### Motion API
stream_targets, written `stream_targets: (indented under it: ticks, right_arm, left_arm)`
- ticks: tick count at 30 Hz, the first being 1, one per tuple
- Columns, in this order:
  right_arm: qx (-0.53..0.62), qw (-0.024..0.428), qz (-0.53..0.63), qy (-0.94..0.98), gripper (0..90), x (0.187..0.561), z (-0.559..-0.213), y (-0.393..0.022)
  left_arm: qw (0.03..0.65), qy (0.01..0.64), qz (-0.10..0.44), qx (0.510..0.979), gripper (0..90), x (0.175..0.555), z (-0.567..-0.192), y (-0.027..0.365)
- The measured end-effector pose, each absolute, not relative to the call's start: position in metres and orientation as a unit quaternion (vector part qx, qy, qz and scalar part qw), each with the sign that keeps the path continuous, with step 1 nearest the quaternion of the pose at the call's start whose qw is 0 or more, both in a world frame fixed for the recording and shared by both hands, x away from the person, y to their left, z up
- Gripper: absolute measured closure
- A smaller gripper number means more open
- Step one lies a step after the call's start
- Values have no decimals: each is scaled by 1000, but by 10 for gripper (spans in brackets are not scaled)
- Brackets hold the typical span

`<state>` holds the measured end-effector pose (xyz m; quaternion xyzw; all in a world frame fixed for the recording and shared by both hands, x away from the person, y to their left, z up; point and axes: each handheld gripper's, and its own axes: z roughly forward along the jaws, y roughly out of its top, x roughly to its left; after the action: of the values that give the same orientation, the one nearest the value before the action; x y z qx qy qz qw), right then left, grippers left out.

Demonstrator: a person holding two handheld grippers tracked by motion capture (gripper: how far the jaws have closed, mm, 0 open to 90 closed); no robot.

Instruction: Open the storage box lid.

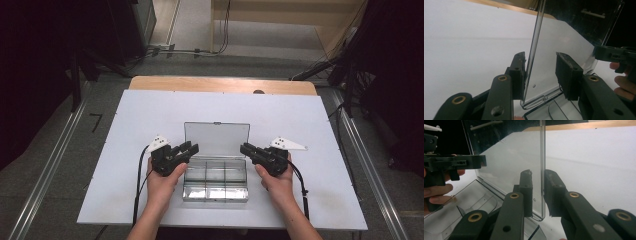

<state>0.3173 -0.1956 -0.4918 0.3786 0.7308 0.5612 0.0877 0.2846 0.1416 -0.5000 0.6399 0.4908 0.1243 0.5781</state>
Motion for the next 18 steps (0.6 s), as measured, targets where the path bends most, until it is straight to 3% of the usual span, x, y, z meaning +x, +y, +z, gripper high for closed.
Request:
stream_targets:
  ticks: [18]
  right_arm:
    - [402, 67, 564, 719, 757, 324, -499, -195]
  left_arm:
    - [574, 507, 119, 632, 640, 290, -503, 141]
